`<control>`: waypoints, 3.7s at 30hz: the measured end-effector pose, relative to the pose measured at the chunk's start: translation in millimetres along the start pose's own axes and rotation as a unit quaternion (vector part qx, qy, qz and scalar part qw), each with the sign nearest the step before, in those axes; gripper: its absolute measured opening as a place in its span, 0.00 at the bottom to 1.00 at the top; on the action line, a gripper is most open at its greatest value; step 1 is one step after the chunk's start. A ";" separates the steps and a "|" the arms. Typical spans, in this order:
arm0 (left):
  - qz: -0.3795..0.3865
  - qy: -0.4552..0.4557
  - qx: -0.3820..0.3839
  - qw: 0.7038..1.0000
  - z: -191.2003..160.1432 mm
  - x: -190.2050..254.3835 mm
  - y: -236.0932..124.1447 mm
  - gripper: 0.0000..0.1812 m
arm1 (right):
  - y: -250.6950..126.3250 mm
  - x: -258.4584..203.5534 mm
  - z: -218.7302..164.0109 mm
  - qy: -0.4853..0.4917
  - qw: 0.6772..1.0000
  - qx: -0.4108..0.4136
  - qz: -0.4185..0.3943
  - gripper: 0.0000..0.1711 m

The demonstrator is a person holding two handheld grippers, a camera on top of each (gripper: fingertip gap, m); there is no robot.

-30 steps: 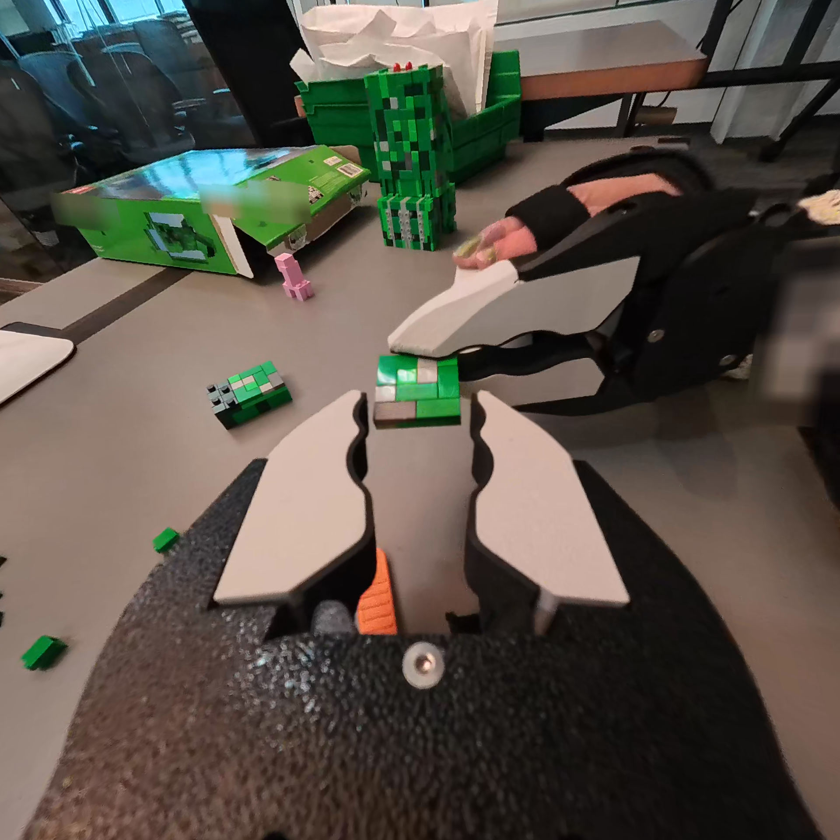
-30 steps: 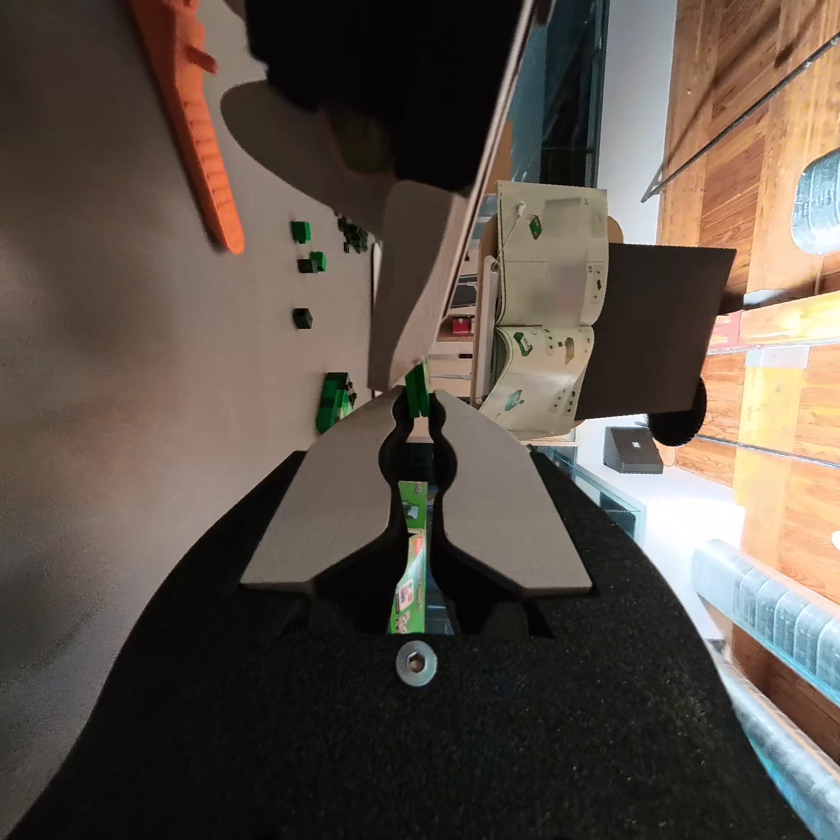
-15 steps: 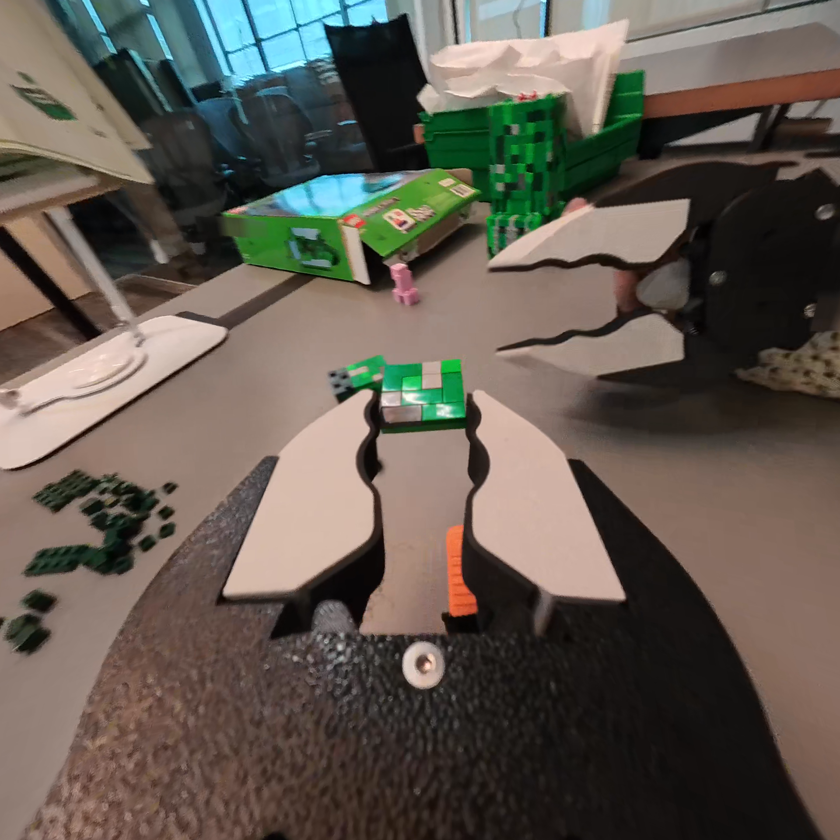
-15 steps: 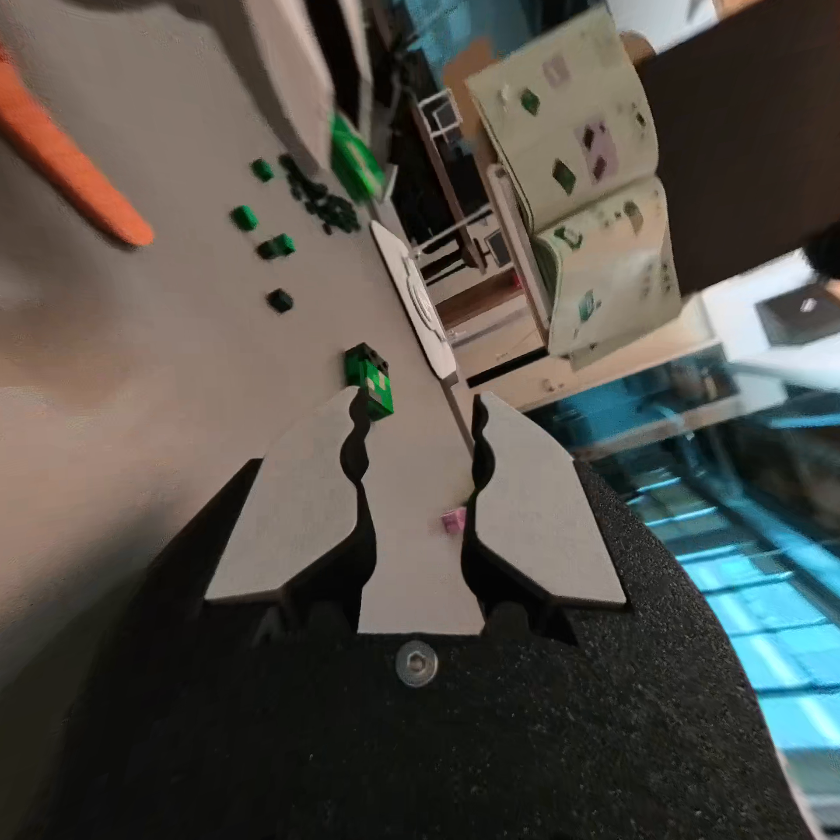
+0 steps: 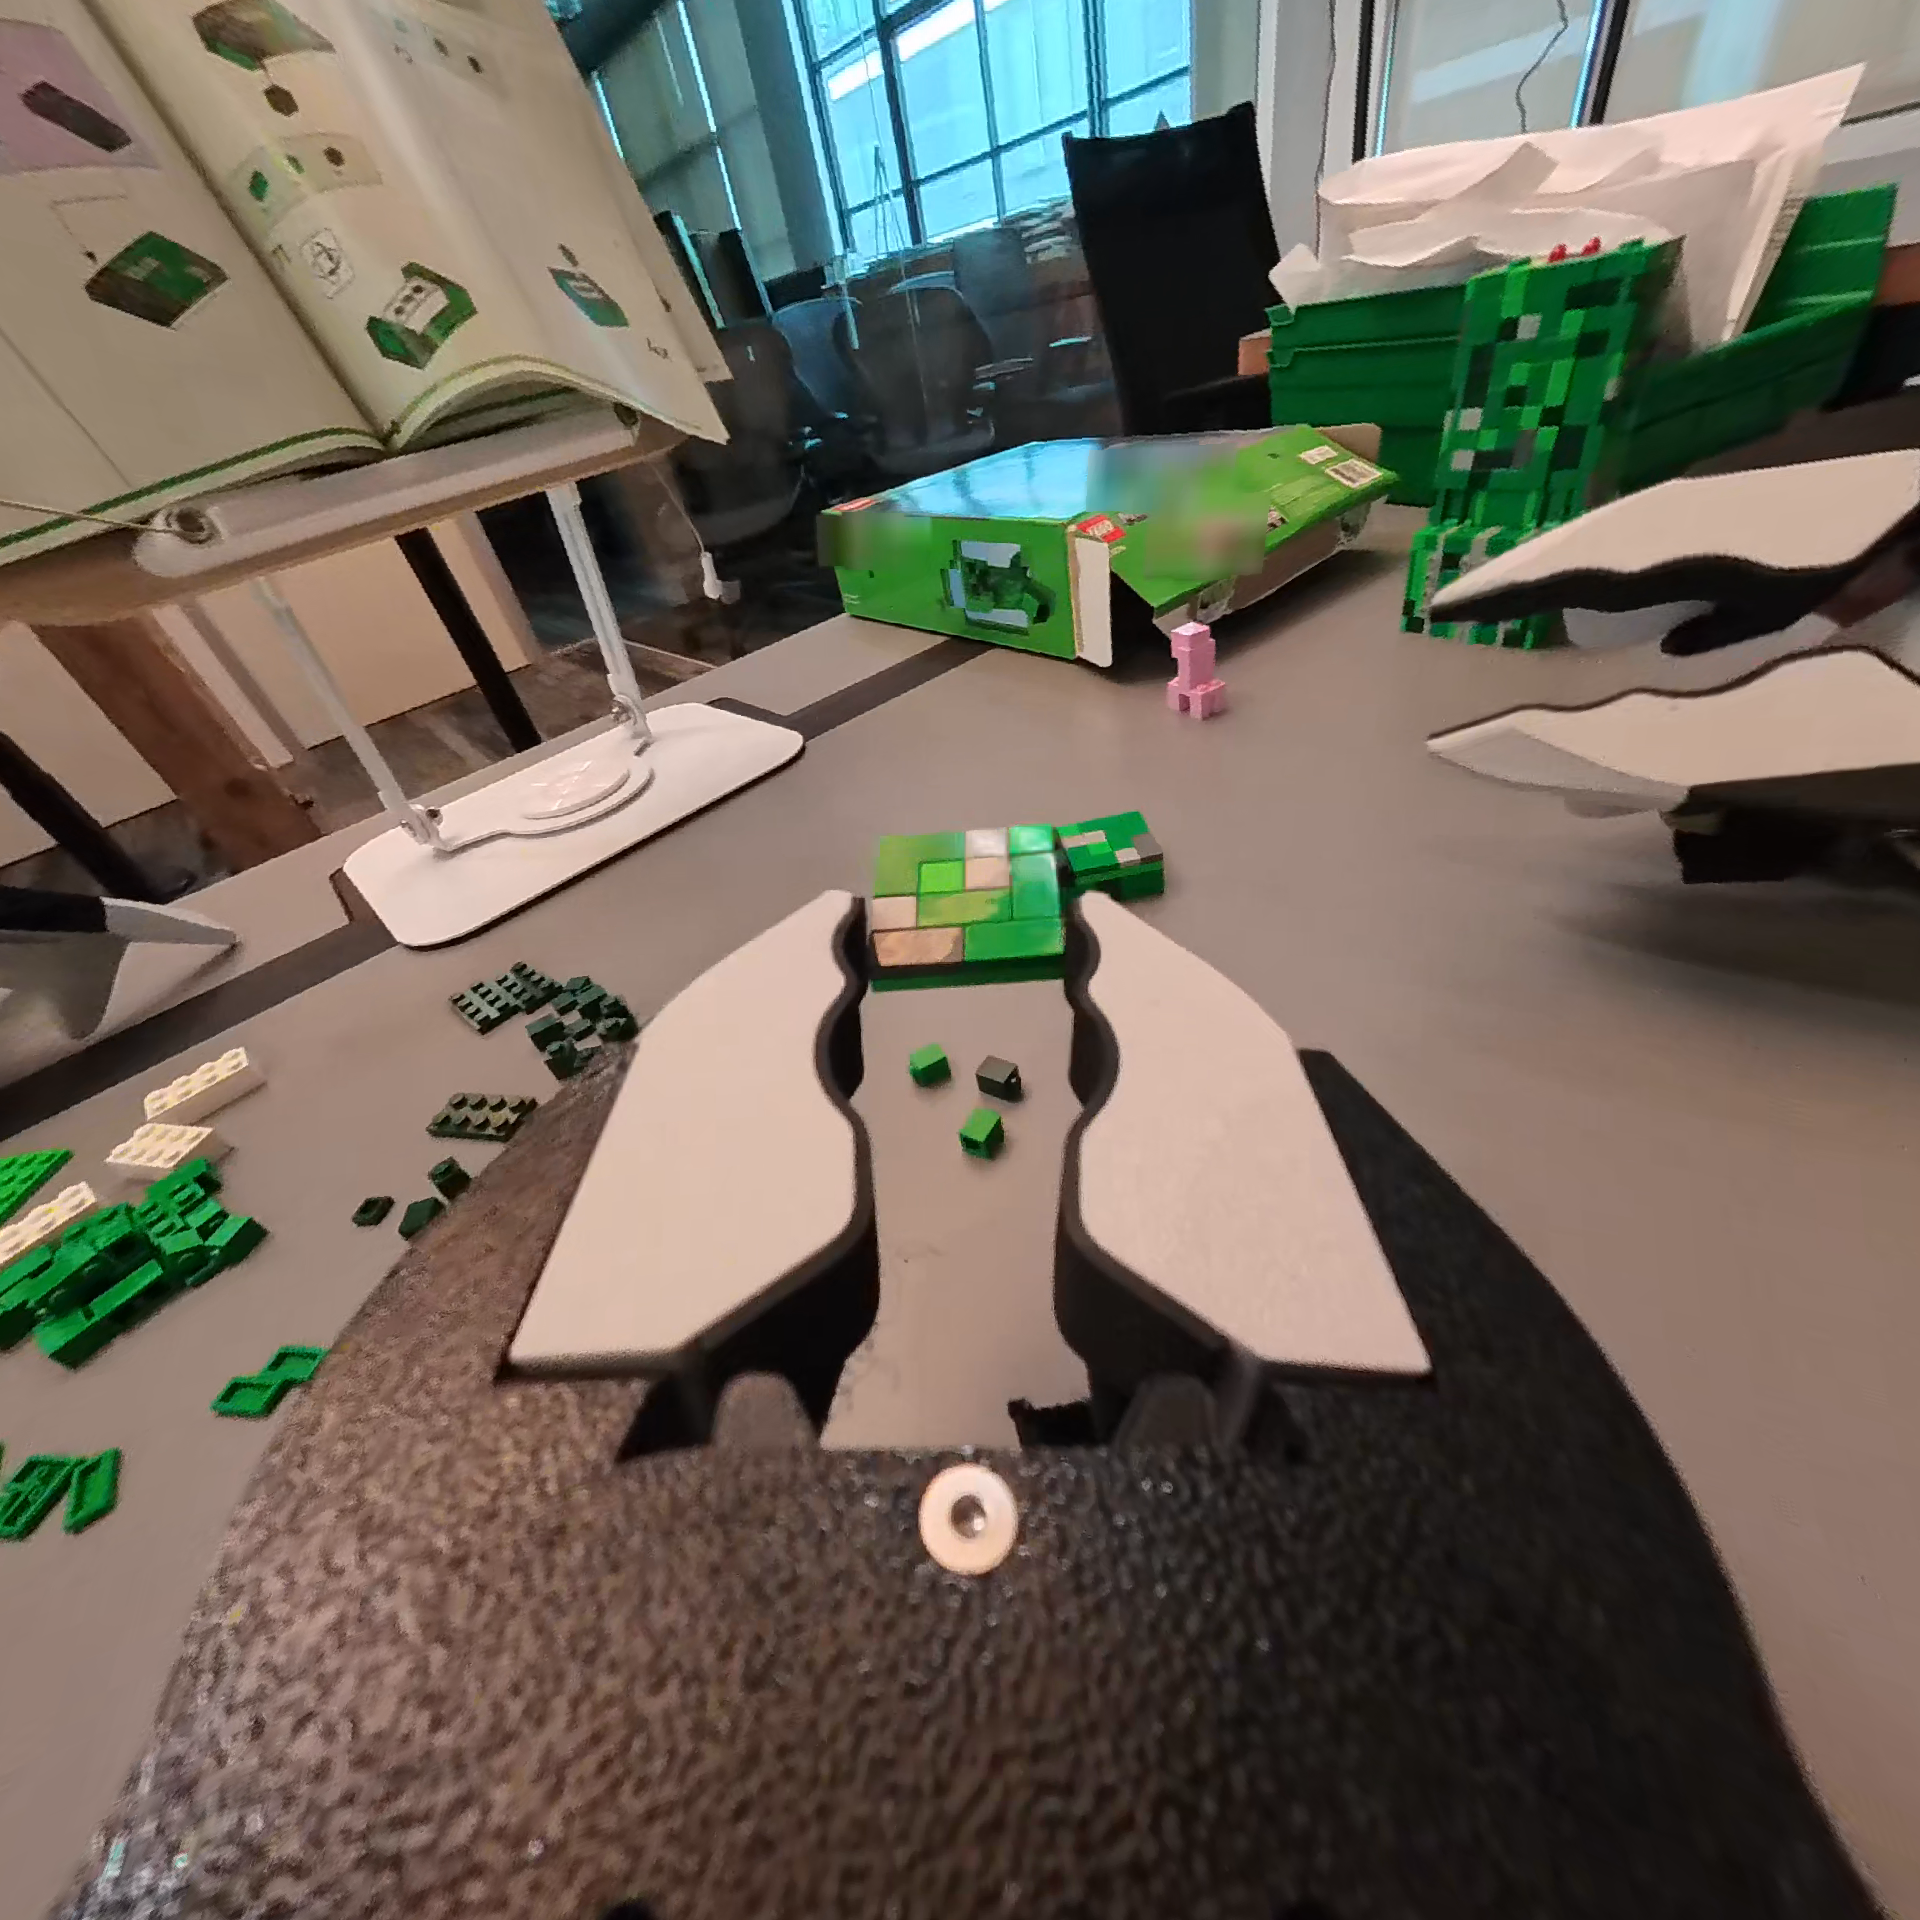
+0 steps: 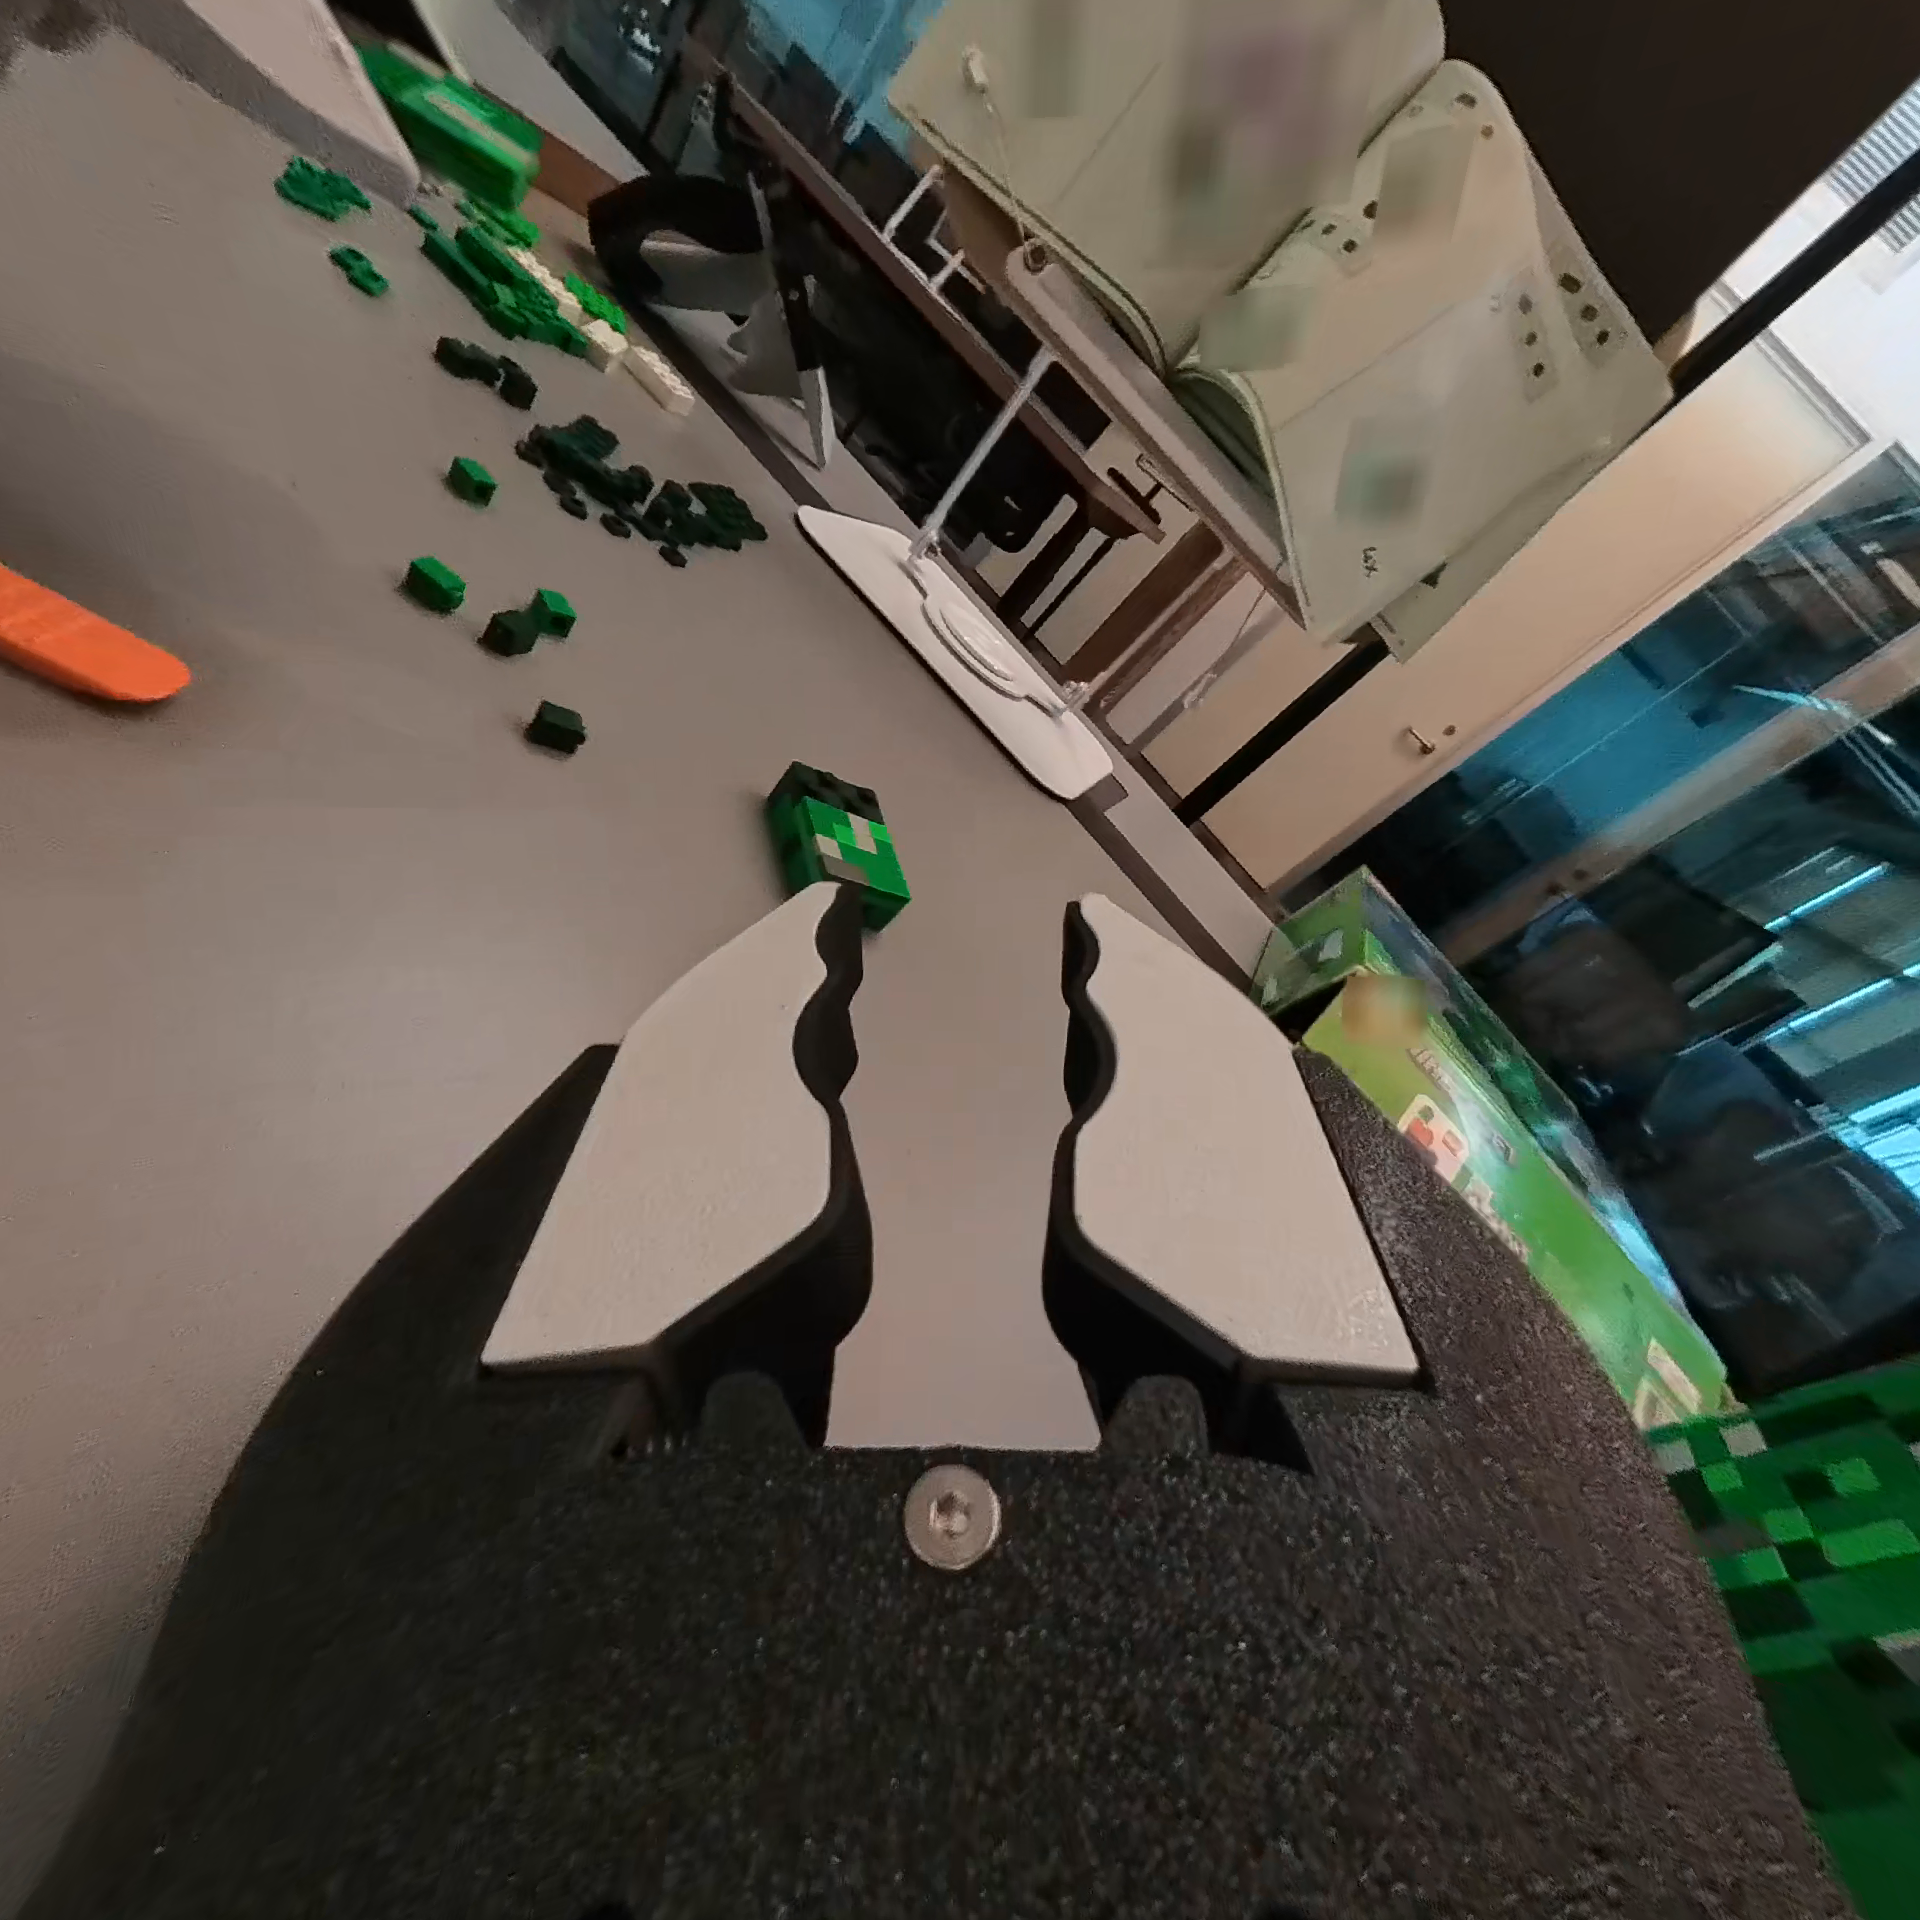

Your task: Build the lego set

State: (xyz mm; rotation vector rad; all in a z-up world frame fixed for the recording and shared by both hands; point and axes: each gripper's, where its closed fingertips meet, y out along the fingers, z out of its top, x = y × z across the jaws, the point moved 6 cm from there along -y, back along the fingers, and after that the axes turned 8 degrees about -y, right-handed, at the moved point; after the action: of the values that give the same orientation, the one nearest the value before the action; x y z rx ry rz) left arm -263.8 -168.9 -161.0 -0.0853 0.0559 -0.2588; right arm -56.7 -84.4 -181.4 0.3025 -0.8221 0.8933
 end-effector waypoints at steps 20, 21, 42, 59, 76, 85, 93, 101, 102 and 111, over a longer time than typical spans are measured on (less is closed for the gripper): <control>-0.020 0.139 -0.004 0.990 -8.2 26.1 10.0 0.20 | 42.9 12.9 6.6 0.086 0.995 0.055 0.002 0.18; -0.019 0.135 -0.003 0.991 -8.0 25.2 9.8 0.20 | 46.0 14.7 6.3 0.090 0.994 0.059 0.002 0.18; -0.020 0.068 0.041 0.997 0.0 -38.7 39.8 0.20 | 217.8 114.2 12.7 0.199 0.956 0.159 -0.149 0.16; -0.067 0.047 0.033 0.996 -3.3 -32.7 42.1 0.20 | 307.2 152.7 -29.3 0.550 0.807 0.103 -0.191 0.19; -0.076 0.054 0.019 0.995 -6.1 -29.3 43.6 0.20 | 317.6 149.0 -30.3 0.578 0.790 0.127 -0.159 0.15; -0.079 0.055 0.016 0.995 -6.4 -28.7 43.6 0.20 | 315.5 149.2 -26.8 0.567 0.798 0.130 -0.158 0.10; -0.083 0.056 0.015 0.995 -6.5 -27.4 43.0 0.20 | 310.6 147.3 -17.0 0.543 0.812 0.143 -0.160 0.03; -0.085 0.057 0.014 0.995 -6.6 -26.6 42.5 0.20 | 306.5 143.9 -1.2 0.506 0.833 0.173 -0.143 0.00; -0.086 0.057 0.013 0.995 -6.6 -26.5 42.5 0.20 | 305.7 143.4 2.8 0.498 0.837 0.179 -0.138 0.00; -0.089 0.055 0.014 0.994 -6.3 -25.5 41.8 0.20 | 287.5 132.4 82.0 0.420 0.864 0.274 -0.049 0.00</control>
State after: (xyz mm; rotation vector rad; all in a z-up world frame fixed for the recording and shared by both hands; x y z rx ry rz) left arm -278.2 -122.6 -170.0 -0.0472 0.1549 -0.4415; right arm -277.5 121.2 -55.2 0.3956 0.2733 1.0266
